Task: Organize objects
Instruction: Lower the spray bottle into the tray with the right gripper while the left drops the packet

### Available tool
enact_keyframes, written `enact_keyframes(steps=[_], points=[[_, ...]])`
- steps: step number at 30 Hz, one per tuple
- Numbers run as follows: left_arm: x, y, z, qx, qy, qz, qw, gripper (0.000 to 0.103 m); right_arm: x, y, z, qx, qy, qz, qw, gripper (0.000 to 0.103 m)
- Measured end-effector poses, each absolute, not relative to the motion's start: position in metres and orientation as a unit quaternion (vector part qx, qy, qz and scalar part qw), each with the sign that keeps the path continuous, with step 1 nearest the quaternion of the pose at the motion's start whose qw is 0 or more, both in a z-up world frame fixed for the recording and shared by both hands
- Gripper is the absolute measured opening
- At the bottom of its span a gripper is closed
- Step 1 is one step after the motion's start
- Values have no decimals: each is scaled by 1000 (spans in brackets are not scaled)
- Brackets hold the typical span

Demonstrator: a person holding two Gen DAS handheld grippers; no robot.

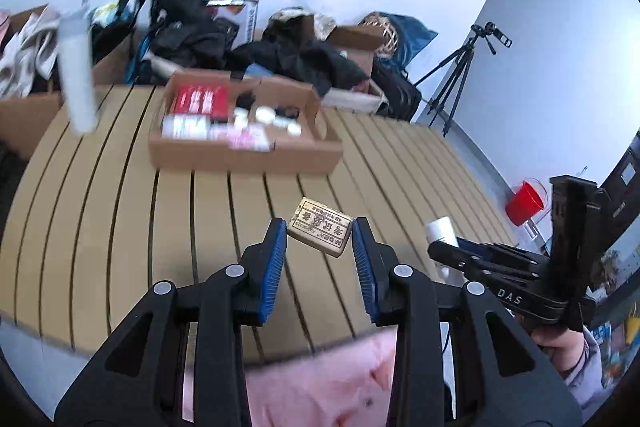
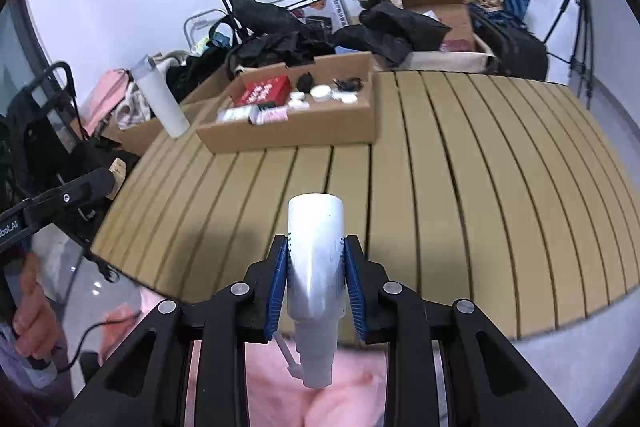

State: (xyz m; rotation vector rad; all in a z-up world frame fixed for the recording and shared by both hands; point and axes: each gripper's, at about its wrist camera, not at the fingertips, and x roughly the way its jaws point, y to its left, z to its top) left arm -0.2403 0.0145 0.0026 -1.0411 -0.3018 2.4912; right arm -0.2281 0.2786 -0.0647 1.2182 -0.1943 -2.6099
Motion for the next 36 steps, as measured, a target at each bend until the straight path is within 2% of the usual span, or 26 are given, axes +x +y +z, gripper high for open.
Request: enact_keyframes(steps=[5,8,12,17,21,26,30,32,34,36], points=[[-337,27,24,-391,-107,890,210,30,-321,281,-29,390,-104,-902,152,30],[-398,45,17,-395,-89,891,206,30,-391,279,-31,409,-116,-893,150,30],[-477,67,-27,-440,-78,871,203,30,-486,272,-64,457,-130,-871,125,30],[-532,71,-85,-491,-90,849,176,30,-554,254,-120,512,-112,-844,112,30],[-548,60,-110,-503,-92,845,159,30,-576,239,-148,527,-83,-839,106,30],[-555,47,-118,-509,-107,842,143,30,-580,218,-173,553,-32,-825,114,30],[-556,64,-116,-513,-85,840,157,31,-573,208,-173,550,60,-832,53,30],[-559,70,-116,-515,-82,838,158,31,-568,212,-161,541,71,-837,44,35],[-562,70,-117,-517,-97,836,156,31,-563,221,-144,530,69,-844,40,47],[-565,69,-114,-517,-119,832,161,34,-556,232,-124,519,66,-852,36,50]])
